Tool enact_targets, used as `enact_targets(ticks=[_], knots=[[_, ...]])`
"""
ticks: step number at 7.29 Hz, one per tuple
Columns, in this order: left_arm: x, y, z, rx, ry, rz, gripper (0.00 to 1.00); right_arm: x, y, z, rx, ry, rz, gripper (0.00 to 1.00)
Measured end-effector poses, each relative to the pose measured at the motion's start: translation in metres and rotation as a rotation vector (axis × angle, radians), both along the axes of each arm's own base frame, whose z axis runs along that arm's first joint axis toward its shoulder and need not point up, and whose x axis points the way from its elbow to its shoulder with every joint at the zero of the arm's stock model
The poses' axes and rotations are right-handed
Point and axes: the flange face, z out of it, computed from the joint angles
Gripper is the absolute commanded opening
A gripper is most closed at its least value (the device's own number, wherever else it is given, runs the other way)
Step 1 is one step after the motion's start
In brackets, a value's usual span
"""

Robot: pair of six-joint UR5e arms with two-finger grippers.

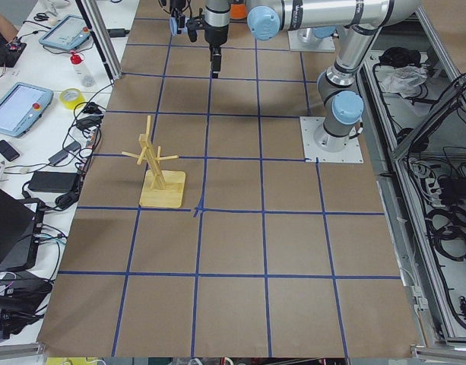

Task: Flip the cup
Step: 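Lift the white cup with the right gripper and carry it toward the table center, then lower the white cup to the table and open the right gripper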

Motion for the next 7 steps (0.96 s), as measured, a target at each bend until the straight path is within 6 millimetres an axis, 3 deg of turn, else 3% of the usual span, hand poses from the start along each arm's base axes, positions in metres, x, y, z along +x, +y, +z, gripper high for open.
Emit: enact_targets(ticks=[2, 3, 5, 7], knots=[[0.013, 0.000, 0.002, 0.000, 0.011, 0.017, 1.00, 0.107, 0.043, -0.009, -0.036, 0.004, 0.197, 0.42], [0.014, 0.001, 0.001, 0.002, 0.012, 0.019, 1.00, 0.145, 0.064, -0.023, -0.045, 0.000, 0.290, 0.42], [0.015, 0.002, 0.000, 0.006, 0.010, 0.019, 1.00, 0.194, 0.105, -0.058, -0.072, 0.005, 0.560, 0.41], [0.016, 0.002, 0.000, 0.006, 0.008, 0.020, 1.00, 0.208, 0.125, -0.071, -0.114, 0.047, 0.841, 0.41]])
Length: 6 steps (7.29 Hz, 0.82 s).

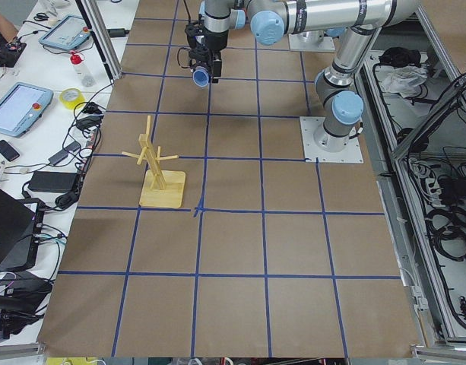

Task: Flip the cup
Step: 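Lower the white cup to the table and open the right gripper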

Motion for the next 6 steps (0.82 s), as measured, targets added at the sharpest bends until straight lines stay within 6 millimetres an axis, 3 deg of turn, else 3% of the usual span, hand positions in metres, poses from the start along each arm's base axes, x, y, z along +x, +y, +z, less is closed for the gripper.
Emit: enact_targets(ticks=[3, 6], knots=[[0.001, 0.000, -0.002, 0.005, 0.002, 0.001, 1.00, 0.007, 0.008, 0.000, -0.019, -0.037, 0.183, 0.43], [0.001, -0.002, -0.005, 0.012, 0.002, 0.003, 1.00, -0.016, -0.009, -0.002, -0.042, -0.026, 0.256, 0.45]])
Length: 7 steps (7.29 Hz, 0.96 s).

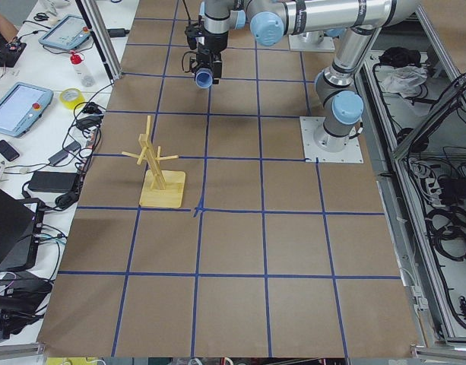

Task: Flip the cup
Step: 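Lower the white cup to the table and open the right gripper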

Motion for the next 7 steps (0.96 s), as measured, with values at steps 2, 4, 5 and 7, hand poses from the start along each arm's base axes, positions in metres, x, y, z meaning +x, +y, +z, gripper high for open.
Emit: enact_targets(ticks=[2, 4, 5, 7], knots=[[0.000, -0.001, -0.001, 0.002, 0.001, 0.000, 1.00, -0.008, 0.000, -0.011, 0.017, 0.008, -0.001, 0.47], [0.000, 0.000, -0.001, 0.003, 0.002, 0.000, 1.00, -0.009, 0.004, -0.018, 0.030, 0.011, -0.006, 0.56], [0.000, 0.000, -0.002, 0.003, 0.002, 0.000, 1.00, -0.008, 0.006, -0.020, 0.039, 0.011, -0.022, 0.58], [0.000, 0.000, -0.002, 0.004, 0.001, 0.000, 1.00, -0.006, 0.006, -0.027, 0.056, 0.011, -0.046, 0.63]])
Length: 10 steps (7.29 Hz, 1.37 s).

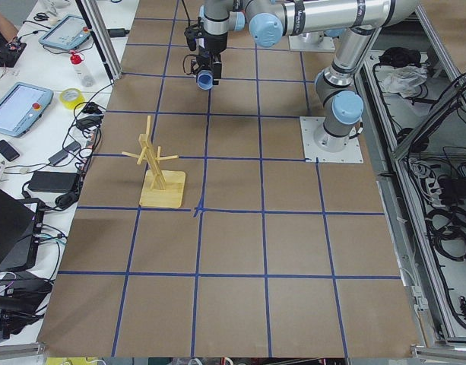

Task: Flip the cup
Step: 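Lower the white cup to the table and open the right gripper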

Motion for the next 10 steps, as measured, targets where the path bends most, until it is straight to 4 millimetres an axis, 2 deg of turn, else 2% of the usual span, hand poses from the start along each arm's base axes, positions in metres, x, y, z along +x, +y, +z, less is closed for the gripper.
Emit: enact_targets(ticks=[1, 2, 3, 7, 9, 10], knots=[[0.000, 0.000, 0.000, -0.001, 0.000, 0.000, 1.00, 0.000, 0.000, -0.003, 0.005, 0.000, -0.002, 0.69], [0.000, 0.000, 0.000, -0.001, -0.001, -0.001, 1.00, 0.001, 0.000, -0.006, 0.010, 0.000, -0.003, 0.90], [0.000, 0.000, 0.000, 0.000, -0.001, -0.001, 1.00, 0.001, 0.000, -0.010, 0.015, 0.002, -0.002, 1.00], [0.000, 0.000, -0.001, 0.001, 0.000, -0.001, 1.00, 0.001, -0.001, -0.007, 0.009, 0.009, -0.007, 1.00], [-0.001, 0.000, -0.001, 0.006, 0.005, -0.005, 1.00, 0.000, -0.001, 0.010, 0.005, 0.000, -0.045, 1.00], [-0.001, -0.001, -0.003, 0.009, 0.012, -0.007, 1.00, -0.002, 0.000, 0.029, 0.002, -0.008, -0.073, 1.00]])
